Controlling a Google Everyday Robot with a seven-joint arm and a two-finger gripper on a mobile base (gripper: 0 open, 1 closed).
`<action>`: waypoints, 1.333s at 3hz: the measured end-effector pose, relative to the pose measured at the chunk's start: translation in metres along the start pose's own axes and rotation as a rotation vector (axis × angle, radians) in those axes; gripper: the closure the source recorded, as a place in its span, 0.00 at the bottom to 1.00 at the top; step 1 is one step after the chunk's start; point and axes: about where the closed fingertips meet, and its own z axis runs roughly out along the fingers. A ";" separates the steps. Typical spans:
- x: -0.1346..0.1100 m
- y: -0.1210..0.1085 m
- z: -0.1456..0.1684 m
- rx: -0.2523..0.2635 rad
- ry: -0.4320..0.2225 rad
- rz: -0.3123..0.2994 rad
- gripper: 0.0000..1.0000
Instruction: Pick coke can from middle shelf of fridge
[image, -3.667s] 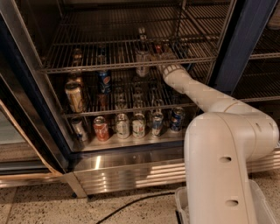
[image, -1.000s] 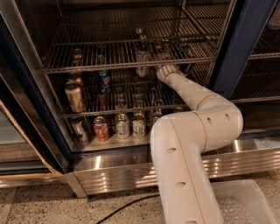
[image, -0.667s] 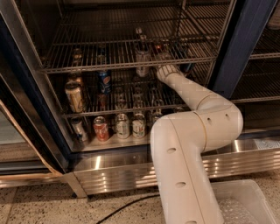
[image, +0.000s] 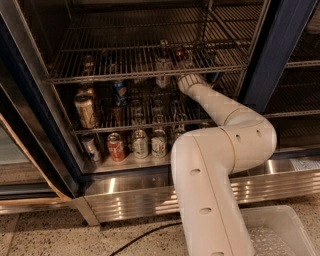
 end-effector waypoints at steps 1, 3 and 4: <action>0.000 0.000 0.000 0.000 0.000 0.000 1.00; -0.019 0.006 0.005 -0.011 -0.037 0.016 1.00; -0.027 0.003 0.006 -0.011 -0.055 0.054 1.00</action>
Offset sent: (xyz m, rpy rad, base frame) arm 0.0084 0.0176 0.0244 0.0190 -0.0475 0.0334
